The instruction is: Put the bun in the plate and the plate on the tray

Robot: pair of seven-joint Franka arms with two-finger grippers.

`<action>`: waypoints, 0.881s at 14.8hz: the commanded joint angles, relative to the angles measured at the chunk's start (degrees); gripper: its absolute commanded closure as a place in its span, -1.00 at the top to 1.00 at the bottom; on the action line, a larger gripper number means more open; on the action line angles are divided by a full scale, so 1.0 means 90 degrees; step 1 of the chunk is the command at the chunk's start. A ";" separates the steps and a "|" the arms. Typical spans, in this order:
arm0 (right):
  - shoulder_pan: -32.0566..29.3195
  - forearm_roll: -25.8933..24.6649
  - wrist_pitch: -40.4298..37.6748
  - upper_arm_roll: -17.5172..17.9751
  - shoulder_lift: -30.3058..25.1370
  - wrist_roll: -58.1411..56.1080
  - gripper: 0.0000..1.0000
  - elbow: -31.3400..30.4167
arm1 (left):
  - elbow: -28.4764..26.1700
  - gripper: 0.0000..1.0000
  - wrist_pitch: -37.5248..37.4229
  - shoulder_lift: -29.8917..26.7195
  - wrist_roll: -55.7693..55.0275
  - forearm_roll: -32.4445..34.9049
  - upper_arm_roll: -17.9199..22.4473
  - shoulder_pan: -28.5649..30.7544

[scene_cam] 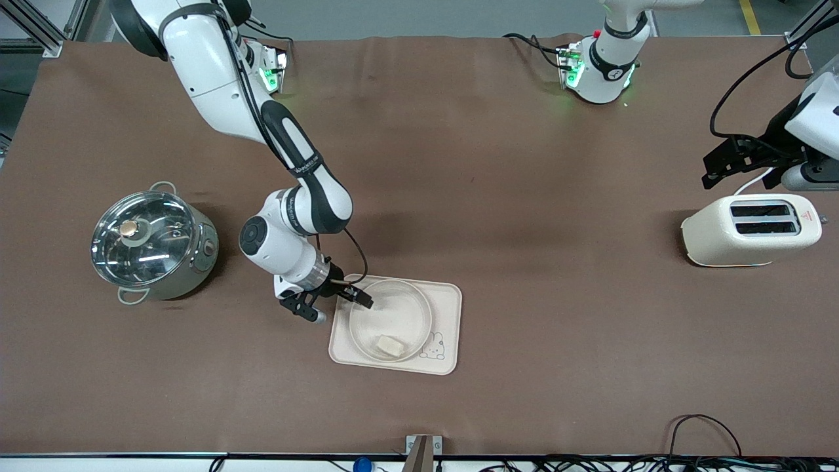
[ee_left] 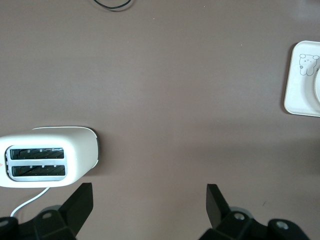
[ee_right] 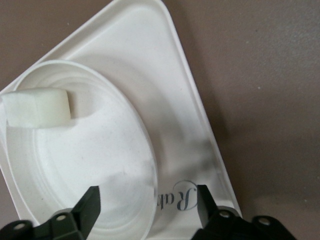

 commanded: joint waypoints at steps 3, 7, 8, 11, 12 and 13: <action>-0.0873 0.0022 -0.2552 -0.0057 -0.1416 -0.0161 1.00 -0.0161 | 0.0116 1.00 -0.0339 -0.0028 -0.0041 -0.0034 -0.0007 -0.0056; -0.1850 -0.0972 -0.4157 -0.0106 -0.2472 -0.0754 1.00 -0.0346 | 0.0145 1.00 -0.0300 0.0001 0.0086 -0.0044 -0.0007 -0.0026; -0.2113 -0.1294 -0.4664 -0.0106 -0.2755 -0.0979 1.00 -0.0347 | 0.0145 1.00 -0.0300 0.0001 0.0096 -0.0044 -0.0007 -0.0026; -0.2583 -0.2698 -0.5701 -0.0086 -0.3711 -0.1137 1.00 -0.0317 | 0.0145 1.00 -0.0300 -0.0009 0.0106 -0.0044 -0.0007 -0.0007; -0.2623 -0.3080 -0.5974 -0.0077 -0.4024 -0.1215 1.00 -0.0317 | 0.0145 1.00 -0.0300 0.0001 0.0115 -0.0053 -0.0007 0.0003; -0.2614 -0.3403 -0.6209 -0.0077 -0.4375 -0.1215 1.00 -0.0346 | 0.0145 1.00 -0.0300 -0.0009 0.0115 -0.0054 -0.0007 0.0003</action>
